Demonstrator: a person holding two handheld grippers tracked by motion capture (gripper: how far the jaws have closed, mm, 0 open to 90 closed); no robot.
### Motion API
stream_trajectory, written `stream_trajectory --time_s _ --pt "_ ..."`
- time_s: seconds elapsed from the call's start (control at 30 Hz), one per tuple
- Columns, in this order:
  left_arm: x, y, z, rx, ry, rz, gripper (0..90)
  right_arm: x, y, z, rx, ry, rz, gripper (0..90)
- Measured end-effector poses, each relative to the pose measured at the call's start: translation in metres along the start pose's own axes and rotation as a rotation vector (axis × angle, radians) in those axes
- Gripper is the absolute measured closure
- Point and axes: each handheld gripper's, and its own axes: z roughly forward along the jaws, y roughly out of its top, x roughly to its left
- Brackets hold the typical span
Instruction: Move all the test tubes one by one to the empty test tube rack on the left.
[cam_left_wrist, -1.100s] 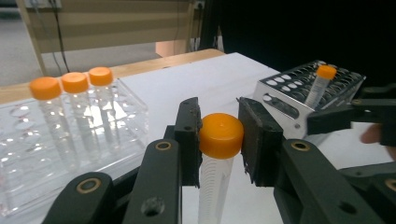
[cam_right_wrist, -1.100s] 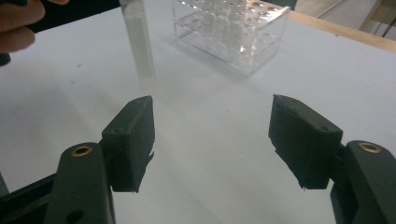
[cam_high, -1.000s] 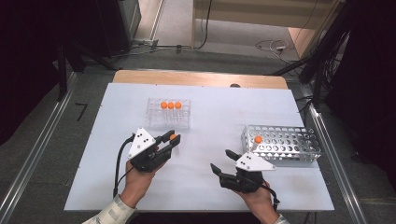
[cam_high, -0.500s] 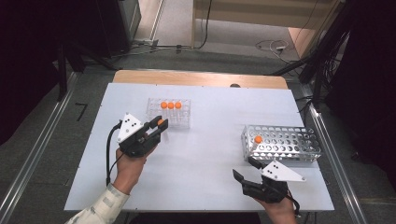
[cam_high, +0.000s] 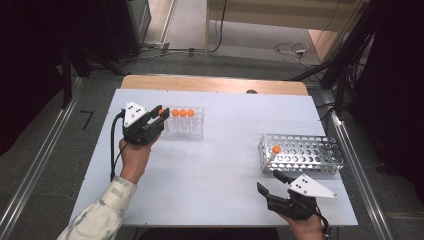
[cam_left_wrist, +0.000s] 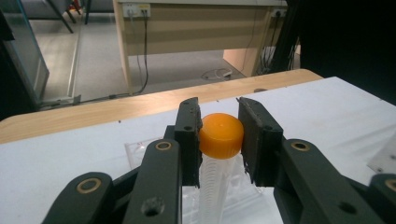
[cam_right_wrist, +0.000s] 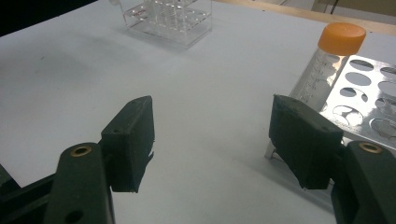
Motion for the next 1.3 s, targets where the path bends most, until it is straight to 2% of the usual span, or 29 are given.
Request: stream_trajectory --time_s 0.33,0.57,1.1,1.3 --pt "0.006 0.015 0.017 -0.025 0.031 0.0 69.9 -0.003 -0.001 -0.001 -0.005 -0.004 0.005 29.7" --pt "0.004 0.02 0.029 -0.027 0.052 0.028 69.9 -0.004 -0.001 -0.001 -0.009 -0.003 0.009 29.8" --pt "0.005 0.006 0.044 0.005 0.084 0.04 69.8 -0.004 -0.002 -0.003 -0.014 -0.006 0.011 29.9" --pt "0.006 -0.003 0.047 0.017 0.089 0.027 69.7 -0.004 -0.002 -0.003 -0.014 -0.004 0.008 29.9"
